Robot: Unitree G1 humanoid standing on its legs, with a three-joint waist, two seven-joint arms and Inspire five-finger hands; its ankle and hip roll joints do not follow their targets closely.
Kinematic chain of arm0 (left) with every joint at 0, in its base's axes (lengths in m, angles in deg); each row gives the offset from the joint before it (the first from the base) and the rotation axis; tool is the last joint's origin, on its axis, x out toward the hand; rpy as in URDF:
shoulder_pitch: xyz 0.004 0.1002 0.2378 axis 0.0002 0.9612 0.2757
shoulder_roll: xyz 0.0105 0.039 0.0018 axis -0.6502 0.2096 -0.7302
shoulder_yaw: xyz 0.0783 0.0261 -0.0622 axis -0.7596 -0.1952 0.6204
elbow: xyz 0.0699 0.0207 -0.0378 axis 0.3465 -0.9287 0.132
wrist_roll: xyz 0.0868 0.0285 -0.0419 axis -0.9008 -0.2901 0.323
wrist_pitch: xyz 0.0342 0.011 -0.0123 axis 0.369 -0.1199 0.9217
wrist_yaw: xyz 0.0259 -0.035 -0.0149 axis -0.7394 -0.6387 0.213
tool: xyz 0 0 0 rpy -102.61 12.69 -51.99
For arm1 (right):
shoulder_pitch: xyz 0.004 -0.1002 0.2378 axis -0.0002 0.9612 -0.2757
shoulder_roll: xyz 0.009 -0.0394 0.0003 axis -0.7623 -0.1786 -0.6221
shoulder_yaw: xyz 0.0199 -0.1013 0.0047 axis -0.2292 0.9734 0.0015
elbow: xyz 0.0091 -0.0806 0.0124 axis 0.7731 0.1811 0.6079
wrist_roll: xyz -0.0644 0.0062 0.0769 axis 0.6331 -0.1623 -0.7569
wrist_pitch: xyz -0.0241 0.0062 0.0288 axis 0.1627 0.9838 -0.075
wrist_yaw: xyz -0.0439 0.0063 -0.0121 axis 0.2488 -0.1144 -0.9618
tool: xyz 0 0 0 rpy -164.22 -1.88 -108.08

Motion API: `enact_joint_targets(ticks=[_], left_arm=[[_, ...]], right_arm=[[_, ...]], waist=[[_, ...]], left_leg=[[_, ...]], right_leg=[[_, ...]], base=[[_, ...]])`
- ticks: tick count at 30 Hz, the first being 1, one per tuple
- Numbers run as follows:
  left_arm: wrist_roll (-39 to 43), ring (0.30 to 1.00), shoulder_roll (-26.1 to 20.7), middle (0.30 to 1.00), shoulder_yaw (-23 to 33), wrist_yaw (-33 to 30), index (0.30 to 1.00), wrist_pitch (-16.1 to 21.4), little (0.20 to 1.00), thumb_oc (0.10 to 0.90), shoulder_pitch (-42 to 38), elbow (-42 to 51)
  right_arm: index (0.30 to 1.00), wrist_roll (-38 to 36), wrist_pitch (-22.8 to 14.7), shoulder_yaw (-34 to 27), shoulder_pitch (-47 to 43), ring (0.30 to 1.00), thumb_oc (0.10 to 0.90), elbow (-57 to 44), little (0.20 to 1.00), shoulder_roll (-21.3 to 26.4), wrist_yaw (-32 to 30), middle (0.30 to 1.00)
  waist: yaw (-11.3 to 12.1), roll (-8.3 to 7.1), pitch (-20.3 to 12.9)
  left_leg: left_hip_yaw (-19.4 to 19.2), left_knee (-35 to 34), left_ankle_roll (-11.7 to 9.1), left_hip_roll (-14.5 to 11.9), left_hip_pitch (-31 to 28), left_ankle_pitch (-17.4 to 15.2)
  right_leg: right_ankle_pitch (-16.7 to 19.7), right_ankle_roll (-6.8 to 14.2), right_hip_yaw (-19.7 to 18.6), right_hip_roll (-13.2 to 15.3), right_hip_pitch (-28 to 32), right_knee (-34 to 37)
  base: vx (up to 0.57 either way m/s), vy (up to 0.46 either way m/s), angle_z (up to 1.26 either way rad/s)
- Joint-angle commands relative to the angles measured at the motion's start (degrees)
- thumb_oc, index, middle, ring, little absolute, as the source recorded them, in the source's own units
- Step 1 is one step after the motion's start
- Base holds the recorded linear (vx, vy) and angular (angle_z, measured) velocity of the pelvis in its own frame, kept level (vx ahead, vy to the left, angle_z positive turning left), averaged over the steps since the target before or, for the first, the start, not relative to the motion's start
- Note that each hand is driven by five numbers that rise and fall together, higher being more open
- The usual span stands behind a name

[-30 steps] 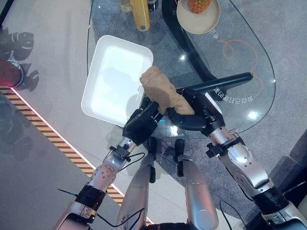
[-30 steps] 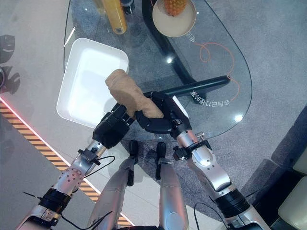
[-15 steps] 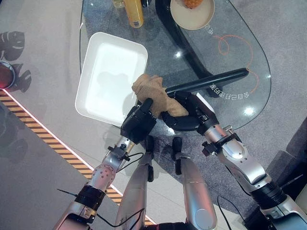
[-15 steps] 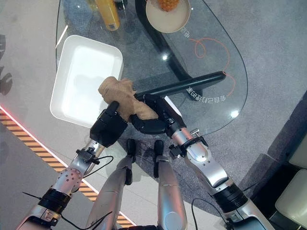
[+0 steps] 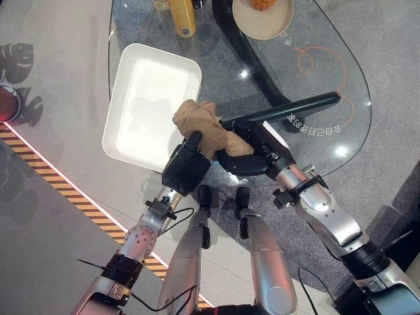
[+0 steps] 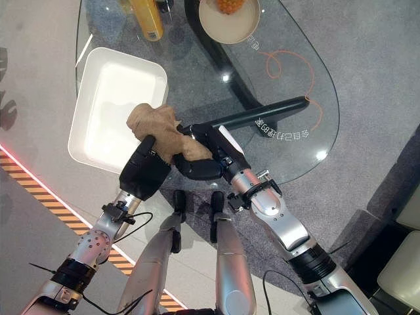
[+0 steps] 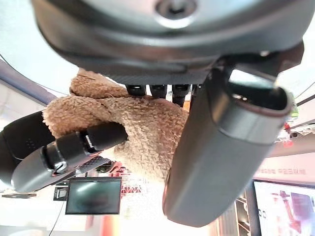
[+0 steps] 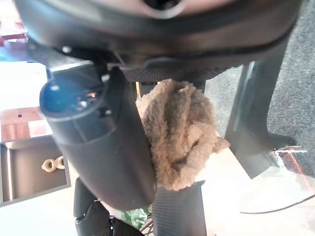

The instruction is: Wipe the table with a cloth and put it in the basket.

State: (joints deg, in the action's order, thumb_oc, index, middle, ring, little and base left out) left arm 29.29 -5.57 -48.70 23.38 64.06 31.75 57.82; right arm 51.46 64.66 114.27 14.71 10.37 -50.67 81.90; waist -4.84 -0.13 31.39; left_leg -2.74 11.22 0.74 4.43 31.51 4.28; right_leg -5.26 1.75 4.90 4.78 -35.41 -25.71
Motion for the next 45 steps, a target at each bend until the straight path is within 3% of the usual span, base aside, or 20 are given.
enact_joint_targets(ticks=[1, 5, 11, 12, 13, 15, 34, 42, 43, 44, 45], left_arm=[[9.86, 0.900, 4.21, 0.900, 1.57, 10.51, 0.900, 2.53, 0.900, 0.800, -3.80, 10.54], [10.14, 0.900, 5.46, 0.900, 2.37, 11.19, 0.900, 3.95, 0.900, 0.800, -3.84, 11.05], [5.34, 0.900, 6.23, 0.900, 2.34, 7.01, 0.900, 4.57, 0.900, 0.800, -3.28, 12.01], [5.24, 0.862, 6.22, 0.862, 2.47, 6.90, 0.862, 4.62, 0.856, 0.756, -3.44, 11.93], [5.40, 0.526, 6.29, 0.526, 2.73, 6.64, 0.526, 4.97, 0.464, 0.364, -3.47, 11.65], [5.83, 0.300, 6.41, 0.300, 3.06, 6.52, 0.300, 5.24, 0.200, 0.100, -3.46, 11.30], [1.92, 0.300, 6.52, 0.300, 3.95, 5.32, 0.300, 5.04, 0.200, 0.100, -2.75, 9.39], [2.37, 0.300, 7.01, 0.300, 3.90, 5.41, 0.300, 5.30, 0.200, 0.100, -2.70, 9.15], [2.28, 0.300, 6.97, 0.300, 4.04, 5.44, 0.300, 5.26, 0.200, 0.100, -2.97, 9.06], [2.24, 0.300, 6.96, 0.300, 4.04, 5.74, 0.300, 5.30, 0.200, 0.100, -2.91, 8.84], [2.23, 0.300, 6.94, 0.300, 4.09, 5.83, 0.300, 5.32, 0.200, 0.100, -3.09, 8.76]], right_arm=[[0.300, 2.10, -2.40, 3.05, -1.60, 0.300, 0.100, -6.95, 0.200, 0.01, 3.73, 0.300], [0.300, 2.62, -2.29, 3.21, -2.01, 0.300, 0.100, -6.25, 0.200, -0.11, 3.39, 0.300], [0.300, 3.14, -1.41, 2.42, -1.32, 0.300, 0.100, -7.13, 0.200, -0.29, 4.10, 0.300], [0.300, 3.14, -1.42, 2.34, -1.43, 0.300, 0.100, -7.09, 0.200, -0.28, 4.18, 0.300], [0.300, 3.17, -1.42, 2.19, -1.36, 0.300, 0.100, -6.99, 0.200, -0.28, 4.50, 0.300], [0.300, 3.34, -1.46, 2.11, -1.37, 0.300, 0.100, -6.64, 0.200, -0.42, 4.79, 0.300], [0.300, 4.32, -0.96, 1.86, -1.34, 0.300, 0.100, -6.49, 0.200, -0.04, 7.11, 0.300], [0.300, 3.11, -1.27, 1.25, -1.31, 0.300, 0.100, -5.85, 0.200, -0.69, 2.62, 0.300], [0.321, 3.07, -1.54, 0.94, -1.39, 0.321, 0.125, -5.58, 0.225, -0.90, 1.74, 0.321], [0.716, 3.14, -1.84, 0.73, -1.11, 0.716, 0.586, -5.44, 0.686, -1.09, 0.85, 0.716], [0.834, 3.14, -1.90, 0.65, -1.24, 0.834, 0.723, -5.42, 0.823, -1.11, 0.64, 0.834]], waist=[[1.08, -0.59, -1.60], [1.35, -0.92, -1.60], [1.42, -1.05, -1.60], [1.39, -1.07, -1.60], [1.37, -1.06, -1.60], [1.36, -1.02, -1.60], [1.62, -0.73, -1.60], [1.70, -0.83, -1.60], [1.65, -0.88, -1.60], [1.62, -0.87, -1.60], [1.59, -0.89, -1.60]], left_leg=[[-0.93, 10.84, 0.06, -0.31, 3.41, -7.37], [-0.64, 10.79, -0.01, -0.12, 3.74, -7.17], [-0.49, 10.87, 0.07, 0.02, 3.69, -7.38], [-0.50, 10.75, 0.08, 0.04, 3.89, -7.13], [-0.52, 10.72, 0.13, 0.05, 3.83, -7.14], [-0.45, 10.67, 0.14, 0.10, 3.74, -7.15], [0.22, 9.62, 0.34, 0.64, 3.53, -6.77], [-0.10, 9.26, 0.37, 0.60, 2.70, -7.05], [-0.12, 9.10, 0.38, 0.61, 2.89, -6.77], [-0.14, 9.09, 0.41, 0.55, 2.59, -7.03], [-0.17, 8.95, 0.42, 0.56, 2.80, -6.76]], right_leg=[[3.82, 0.83, -2.27, -2.61, 1.68, 7.03], [3.97, 0.74, -2.21, -2.60, 1.47, 7.17], [3.94, 0.98, -2.28, -2.68, 1.46, 7.06], [4.16, 0.98, -2.29, -2.66, 1.24, 7.15], [4.18, 0.98, -2.33, -2.68, 1.24, 7.15], [4.23, 1.02, -2.41, -2.70, 1.21, 7.12], [4.71, 1.30, -3.21, -2.90, 1.01, 7.63], [4.63, 1.46, -3.10, -2.94, 1.73, 7.94], [4.87, 1.47, -3.14, -2.95, 1.52, 8.06], [4.63, 1.47, -3.18, -3.03, 1.77, 8.00], [4.87, 1.47, -3.20, -3.03, 1.54, 8.10]], base=[[0.00, 0.000, 0.00], [0.00, 0.000, 0.00], [0.00, 0.000, 0.01], [0.00, 0.000, 0.00], [0.00, 0.000, 0.00], [0.00, 0.000, 0.00], [0.00, 0.001, 0.00], [0.00, 0.000, 0.00], [0.00, 0.000, 0.00], [0.00, 0.000, 0.00], [0.00, 0.000, 0.00]])
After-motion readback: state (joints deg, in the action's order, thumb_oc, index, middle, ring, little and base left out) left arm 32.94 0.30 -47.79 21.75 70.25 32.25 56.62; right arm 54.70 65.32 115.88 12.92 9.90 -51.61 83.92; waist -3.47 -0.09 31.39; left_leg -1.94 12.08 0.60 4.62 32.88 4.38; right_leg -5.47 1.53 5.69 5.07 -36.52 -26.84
